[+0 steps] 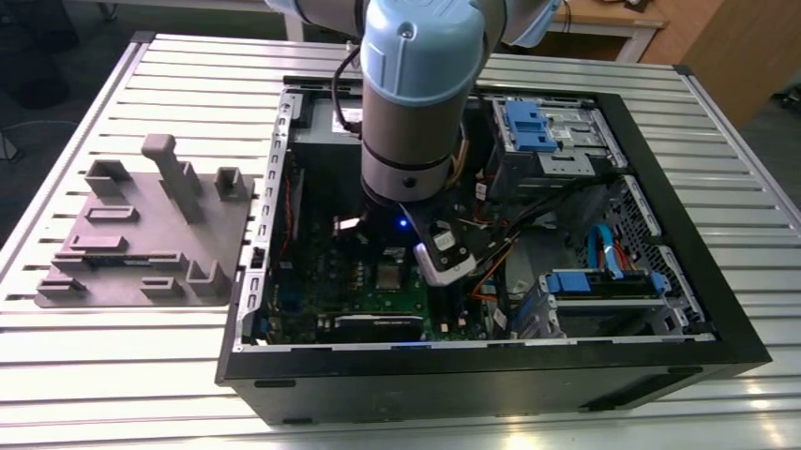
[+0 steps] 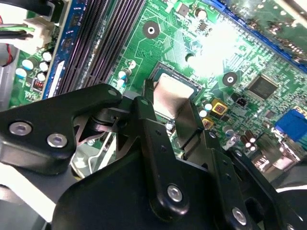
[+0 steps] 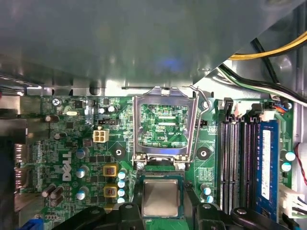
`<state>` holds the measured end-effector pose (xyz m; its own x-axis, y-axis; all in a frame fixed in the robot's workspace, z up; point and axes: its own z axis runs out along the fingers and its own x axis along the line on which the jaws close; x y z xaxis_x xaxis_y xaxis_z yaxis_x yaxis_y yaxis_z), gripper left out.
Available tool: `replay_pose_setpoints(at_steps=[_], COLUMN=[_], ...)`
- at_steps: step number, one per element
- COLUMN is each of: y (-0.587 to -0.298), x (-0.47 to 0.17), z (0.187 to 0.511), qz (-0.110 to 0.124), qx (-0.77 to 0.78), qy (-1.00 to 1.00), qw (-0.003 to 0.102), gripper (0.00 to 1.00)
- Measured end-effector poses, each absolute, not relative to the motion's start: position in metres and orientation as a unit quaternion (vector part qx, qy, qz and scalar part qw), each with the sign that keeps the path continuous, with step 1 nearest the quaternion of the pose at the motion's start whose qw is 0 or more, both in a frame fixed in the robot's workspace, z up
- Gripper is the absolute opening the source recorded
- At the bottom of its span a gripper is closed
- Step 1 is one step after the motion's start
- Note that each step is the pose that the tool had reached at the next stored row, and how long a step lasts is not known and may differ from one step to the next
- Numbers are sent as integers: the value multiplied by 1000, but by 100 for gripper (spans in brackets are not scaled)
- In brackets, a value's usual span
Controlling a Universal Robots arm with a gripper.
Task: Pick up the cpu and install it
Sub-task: 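Place the cpu into insertion slot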
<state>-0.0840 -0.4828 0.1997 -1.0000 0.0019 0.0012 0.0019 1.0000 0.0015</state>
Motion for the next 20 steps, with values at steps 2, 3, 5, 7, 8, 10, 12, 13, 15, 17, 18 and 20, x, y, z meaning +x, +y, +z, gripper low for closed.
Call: replay_pose_setpoints(at_steps=[2, 3, 5, 7, 8, 10, 12, 13, 15, 17, 18, 20], y=[-483, -483, -483, -483, -483, -483, -483, -483, -483, -483, -483, -483], x=[-84, -84, -84, -84, -84, -84, -84, -84, -84, -84, -84, -84], z=[202, 204, 207, 209, 210, 211, 212, 212, 212, 212, 212, 212], qz=[-1, -1, -1, -1, -1, -1, -1, -1, -1, -1, -1, -1], qx=[-1, -1, -1, -1, -1, -1, -1, -1, -1, -1, -1, -1], qy=[-1000, -1000, -1000, -1000, -1000, -1000, -1000, -1000, -1000, -1000, -1000, -1000], qw=[1, 1, 1, 1, 1, 1, 1, 1, 1, 1, 1, 1], gripper=[45, 45, 45, 45, 44, 38, 32, 26, 20, 14, 10, 10])
